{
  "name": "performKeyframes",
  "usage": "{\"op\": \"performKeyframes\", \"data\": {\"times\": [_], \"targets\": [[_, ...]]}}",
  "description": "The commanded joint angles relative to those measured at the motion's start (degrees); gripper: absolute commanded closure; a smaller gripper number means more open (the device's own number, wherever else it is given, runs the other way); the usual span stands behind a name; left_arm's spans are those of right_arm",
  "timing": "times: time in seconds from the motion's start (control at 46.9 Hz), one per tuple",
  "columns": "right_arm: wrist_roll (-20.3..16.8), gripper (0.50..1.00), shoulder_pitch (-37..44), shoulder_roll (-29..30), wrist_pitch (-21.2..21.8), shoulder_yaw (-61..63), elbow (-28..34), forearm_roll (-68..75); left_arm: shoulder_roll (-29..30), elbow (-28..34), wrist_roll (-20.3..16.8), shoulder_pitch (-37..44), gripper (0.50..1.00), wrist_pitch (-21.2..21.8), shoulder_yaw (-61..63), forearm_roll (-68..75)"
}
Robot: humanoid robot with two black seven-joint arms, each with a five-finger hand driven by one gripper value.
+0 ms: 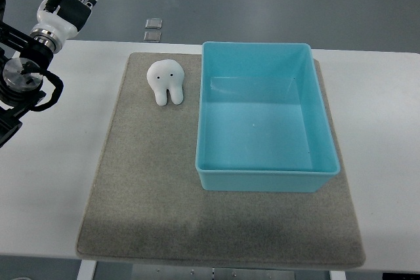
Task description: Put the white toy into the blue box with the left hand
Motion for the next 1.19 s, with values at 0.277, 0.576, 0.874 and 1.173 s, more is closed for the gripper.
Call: {"op": "performKeyframes", "data": {"times": [0.277, 0.576, 0.874, 1.173], "targets": [[0.0, 0.564, 0.0, 0.0, 0.0, 0.0, 0.0, 0.0, 0.0, 0.0, 0.0, -0.1, 0.500, 0.1, 0.0, -0.1], [0.0, 0.564, 0.0, 0.0, 0.0, 0.0, 0.0, 0.0, 0.1, 0.3, 0.0, -0.5, 0.500, 0.1, 0.0, -0.1], [0.0, 0.564, 0.0, 0.0, 0.0, 0.0, 0.0, 0.0, 0.1, 0.4, 0.1, -0.4, 0.500, -0.3, 0.0, -0.1], [0.0, 0.564, 0.0, 0.0, 0.0, 0.0, 0.0, 0.0, 0.3, 3.1, 0.1, 0.2, 0.500, -3.3, 0.4, 0.0]]}}
